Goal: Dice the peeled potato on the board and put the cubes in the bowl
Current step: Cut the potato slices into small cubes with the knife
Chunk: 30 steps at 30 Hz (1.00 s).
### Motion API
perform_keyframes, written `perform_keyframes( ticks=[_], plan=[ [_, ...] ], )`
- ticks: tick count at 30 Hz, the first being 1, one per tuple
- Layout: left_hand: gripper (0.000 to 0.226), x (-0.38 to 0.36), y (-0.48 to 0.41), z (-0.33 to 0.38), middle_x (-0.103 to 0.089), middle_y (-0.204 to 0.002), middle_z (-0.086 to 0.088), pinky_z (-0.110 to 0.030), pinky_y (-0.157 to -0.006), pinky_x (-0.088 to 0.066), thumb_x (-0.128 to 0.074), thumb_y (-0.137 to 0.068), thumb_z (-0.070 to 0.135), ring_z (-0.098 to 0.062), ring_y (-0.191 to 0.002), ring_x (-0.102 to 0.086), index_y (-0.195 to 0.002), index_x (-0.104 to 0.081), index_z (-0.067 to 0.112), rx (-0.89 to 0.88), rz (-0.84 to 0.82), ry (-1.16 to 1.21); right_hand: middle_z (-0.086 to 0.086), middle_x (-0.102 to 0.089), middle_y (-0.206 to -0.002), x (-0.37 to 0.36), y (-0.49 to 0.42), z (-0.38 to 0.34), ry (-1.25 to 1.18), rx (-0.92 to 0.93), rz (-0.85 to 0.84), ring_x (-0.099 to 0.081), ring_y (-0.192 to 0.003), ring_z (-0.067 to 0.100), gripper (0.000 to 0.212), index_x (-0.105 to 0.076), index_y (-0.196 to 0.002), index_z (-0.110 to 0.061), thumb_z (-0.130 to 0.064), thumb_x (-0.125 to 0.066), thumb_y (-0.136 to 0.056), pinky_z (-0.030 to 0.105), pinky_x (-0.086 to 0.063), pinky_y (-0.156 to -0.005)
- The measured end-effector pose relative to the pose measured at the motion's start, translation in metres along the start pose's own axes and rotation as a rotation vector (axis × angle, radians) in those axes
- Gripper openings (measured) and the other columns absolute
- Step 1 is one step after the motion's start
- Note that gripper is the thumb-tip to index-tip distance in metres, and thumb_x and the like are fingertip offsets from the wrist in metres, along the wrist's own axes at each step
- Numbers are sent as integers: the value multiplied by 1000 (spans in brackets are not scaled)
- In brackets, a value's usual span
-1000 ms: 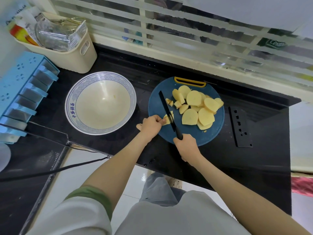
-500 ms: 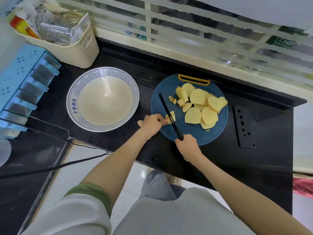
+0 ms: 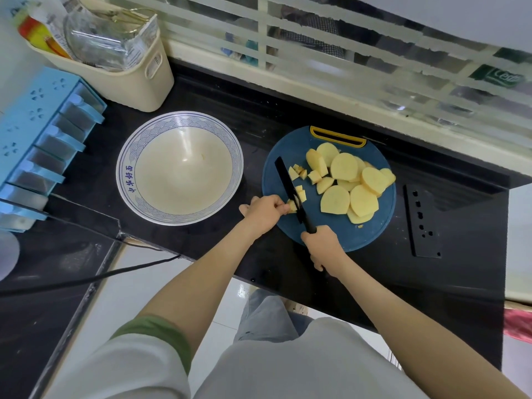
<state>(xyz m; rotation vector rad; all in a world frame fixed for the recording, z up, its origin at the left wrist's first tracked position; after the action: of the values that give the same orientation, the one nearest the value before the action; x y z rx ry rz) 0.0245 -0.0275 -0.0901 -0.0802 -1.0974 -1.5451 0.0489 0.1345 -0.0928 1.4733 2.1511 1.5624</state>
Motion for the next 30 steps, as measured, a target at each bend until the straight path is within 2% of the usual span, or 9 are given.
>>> perform_keyframes(
  ticks=[7,11,13,16,18,21,23,26,30],
  plan=[
    [25,5,-4,-4,-64,-105,3,-38,-87,-24,-45,-97,45,-20,-109,-49,-97,-62,27,13,-18,-26,7,-35,-64,13,1,-11,-125,59,53,-31,-47,19,21,-35,-73,-14,-14,-49,-88,28,-28,-44],
    [32,7,-5,-2,-65,-103,1,-39,-90,-25,-36,-99,46,-21,-106,-53,-100,-59,24,40,55,43,4,-36,-62,23,6,-10,-40,98,59,-33,-51,18,26,-34,-69,-14,-14,-50,-90,27,-28,-44],
    [25,25,1,9,-62,-94,4,-40,-92,-30,-41,-99,41,-19,-99,-55,-98,-55,20,2,257,109,2,-39,-62,28,8,-15,56,148,88,-37,-54,16,29,-37,-67,-13,-15,-52,-91,29,-31,-48],
    [13,64,27,30,-54,-77,6,-40,-83,-42,-46,-98,30,-16,-78,-55,-94,-51,19,-178,680,345,1,-45,-63,37,10,-22,214,216,160,-40,-57,14,27,-43,-68,-11,-19,-51,-93,28,-33,-53],
    [16,71,39,47,-51,-77,8,-35,-78,-37,-45,-97,30,-14,-76,-51,-96,-54,17,-310,763,314,1,-48,-65,44,11,-27,349,241,204,-45,-58,15,27,-45,-71,-12,-23,-50,-95,27,-35,-52],
    [29,63,41,71,-50,-85,7,-34,-77,-32,-47,-91,41,-13,-83,-47,-102,-57,16,-479,688,157,-1,-52,-69,58,16,-34,572,257,271,-51,-60,15,22,-49,-82,-15,-29,-46,-99,27,-37,-50],
    [40,52,33,78,-49,-102,4,-32,-82,-23,-52,-84,49,-15,-96,-43,-113,-58,22,-525,554,-39,-2,-51,-68,67,20,-37,674,276,328,-52,-60,16,22,-49,-85,-14,-29,-43,-100,28,-37,-50],
    [37,45,16,79,-43,-114,3,-28,-81,-12,-58,-87,47,-17,-107,-38,-122,-56,35,-512,398,-316,-2,-48,-66,77,20,-37,762,290,370,-51,-59,18,22,-46,-85,-14,-29,-41,-100,28,-37,-52],
    [30,47,1,88,-45,-111,5,-32,-83,-14,-53,-92,45,-17,-112,-36,-121,-54,40,-449,246,-369,-3,-44,-66,84,18,-35,870,298,359,-40,-52,12,21,-46,-89,-15,-31,-40,-101,26,-27,-45]
  ],
)
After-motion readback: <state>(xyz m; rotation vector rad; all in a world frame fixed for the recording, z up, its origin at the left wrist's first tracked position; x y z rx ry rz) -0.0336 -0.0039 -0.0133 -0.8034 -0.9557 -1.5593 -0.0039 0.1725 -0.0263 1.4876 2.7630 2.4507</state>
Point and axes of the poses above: each hand's wrist, its own y-axis away from the middle knuckle, its own x-axis out of the back of the hand, z = x × y, the point moved 7 cm from there along -y, towards the middle knuckle
